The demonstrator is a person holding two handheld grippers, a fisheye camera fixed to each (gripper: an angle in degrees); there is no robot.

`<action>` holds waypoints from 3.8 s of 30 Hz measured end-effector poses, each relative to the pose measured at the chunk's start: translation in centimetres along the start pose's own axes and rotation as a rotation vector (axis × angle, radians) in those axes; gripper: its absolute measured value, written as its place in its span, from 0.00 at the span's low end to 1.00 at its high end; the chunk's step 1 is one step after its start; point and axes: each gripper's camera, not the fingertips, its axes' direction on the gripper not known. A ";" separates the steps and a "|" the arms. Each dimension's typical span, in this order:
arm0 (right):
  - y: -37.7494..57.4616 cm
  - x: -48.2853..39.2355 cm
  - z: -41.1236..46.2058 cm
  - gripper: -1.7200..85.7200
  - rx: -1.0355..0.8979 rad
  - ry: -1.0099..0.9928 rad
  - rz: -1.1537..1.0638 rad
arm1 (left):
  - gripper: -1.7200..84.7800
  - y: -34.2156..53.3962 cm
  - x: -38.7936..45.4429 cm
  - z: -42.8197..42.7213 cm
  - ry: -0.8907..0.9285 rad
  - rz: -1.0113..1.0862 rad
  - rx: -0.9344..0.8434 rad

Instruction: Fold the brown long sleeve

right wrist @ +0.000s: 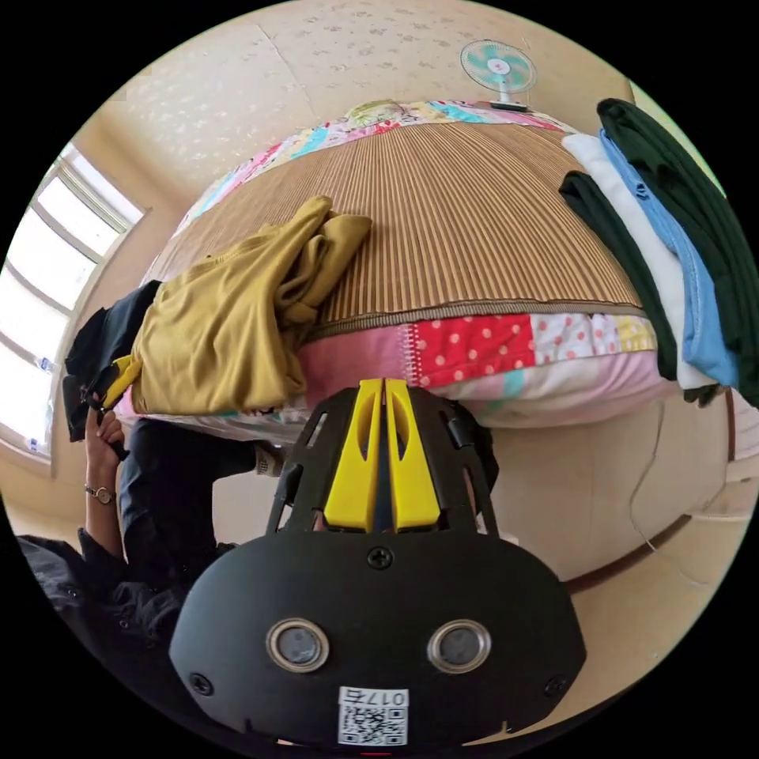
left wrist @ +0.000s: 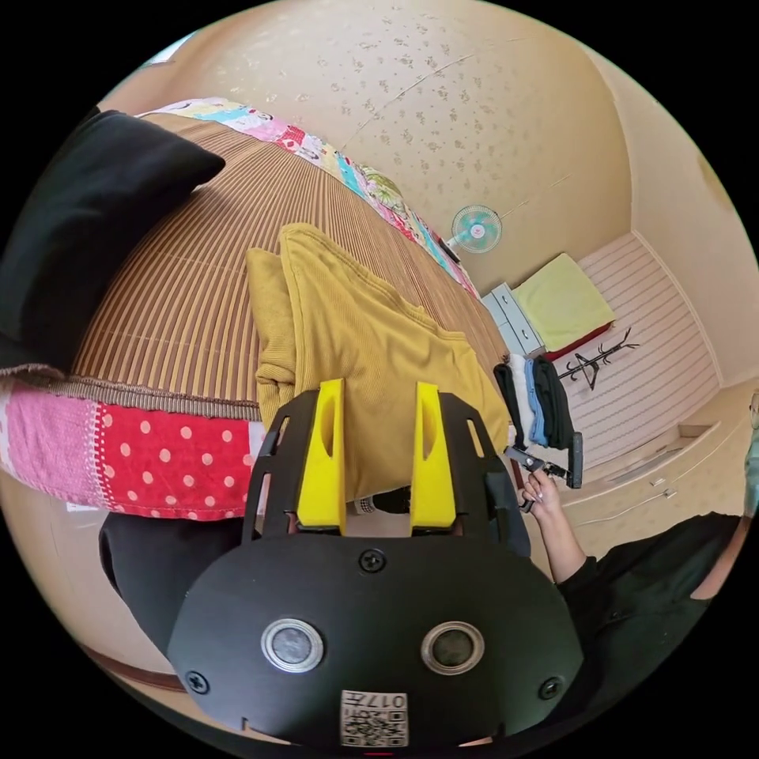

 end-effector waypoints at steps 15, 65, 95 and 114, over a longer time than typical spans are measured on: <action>-3.8 -13.0 0.2 0.09 0.050 -0.223 -0.326 | 0.21 5.8 -9.0 -4.2 -0.007 -0.300 -0.065; -12.9 12.7 -2.7 0.13 0.106 -0.618 -0.129 | 0.18 8.2 -1.8 2.0 0.363 0.021 -0.213; -0.9 14.1 -3.4 0.33 -0.002 -1.181 0.554 | 0.10 11.0 2.7 9.4 0.666 -0.151 -0.367; -14.1 16.7 -29.5 0.20 0.665 -0.807 -0.470 | 0.10 14.2 9.5 3.8 0.540 0.183 -0.324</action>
